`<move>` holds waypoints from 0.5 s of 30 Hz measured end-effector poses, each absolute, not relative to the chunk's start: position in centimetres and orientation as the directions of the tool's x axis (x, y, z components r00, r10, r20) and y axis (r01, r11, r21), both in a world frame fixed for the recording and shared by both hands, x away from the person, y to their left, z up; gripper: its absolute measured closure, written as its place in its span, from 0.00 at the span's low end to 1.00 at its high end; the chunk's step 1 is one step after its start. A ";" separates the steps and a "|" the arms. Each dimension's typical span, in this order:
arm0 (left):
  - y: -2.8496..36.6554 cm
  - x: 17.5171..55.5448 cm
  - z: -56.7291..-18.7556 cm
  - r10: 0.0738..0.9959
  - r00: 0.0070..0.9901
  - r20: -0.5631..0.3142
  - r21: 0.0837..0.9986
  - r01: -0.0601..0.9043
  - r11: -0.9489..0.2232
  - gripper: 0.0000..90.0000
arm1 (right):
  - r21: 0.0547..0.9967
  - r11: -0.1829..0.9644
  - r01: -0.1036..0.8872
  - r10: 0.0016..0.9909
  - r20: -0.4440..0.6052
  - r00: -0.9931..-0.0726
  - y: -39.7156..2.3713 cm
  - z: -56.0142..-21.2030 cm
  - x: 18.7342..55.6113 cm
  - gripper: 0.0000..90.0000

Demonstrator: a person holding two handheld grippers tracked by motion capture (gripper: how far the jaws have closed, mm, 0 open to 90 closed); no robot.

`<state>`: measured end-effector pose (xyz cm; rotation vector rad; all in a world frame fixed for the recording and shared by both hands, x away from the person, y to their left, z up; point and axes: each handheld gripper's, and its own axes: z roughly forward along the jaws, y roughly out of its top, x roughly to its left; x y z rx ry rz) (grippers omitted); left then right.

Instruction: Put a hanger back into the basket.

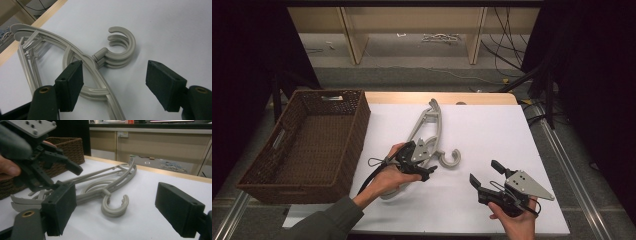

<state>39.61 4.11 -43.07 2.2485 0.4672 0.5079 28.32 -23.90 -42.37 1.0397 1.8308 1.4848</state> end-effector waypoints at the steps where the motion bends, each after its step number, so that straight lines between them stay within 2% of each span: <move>1: 4.0 39.9 -43.2 0.472 0.857 0.205 0.742 0.178 -0.646 0.34 | 0.972 0.088 0.218 0.838 0.047 -0.544 -23.9 -42.4 28.3 0.20; 6: 3.1 41.2 -43.9 0.472 0.855 0.216 0.694 0.206 -0.690 0.38 | 0.975 0.075 0.210 0.835 0.054 -0.548 -23.7 -42.5 28.4 0.20; 15: 2.1 43.4 -44.8 0.494 0.854 0.164 0.660 0.277 -0.698 0.51 | 0.973 0.088 0.214 0.836 0.045 -0.547 -23.8 -42.5 28.5 0.20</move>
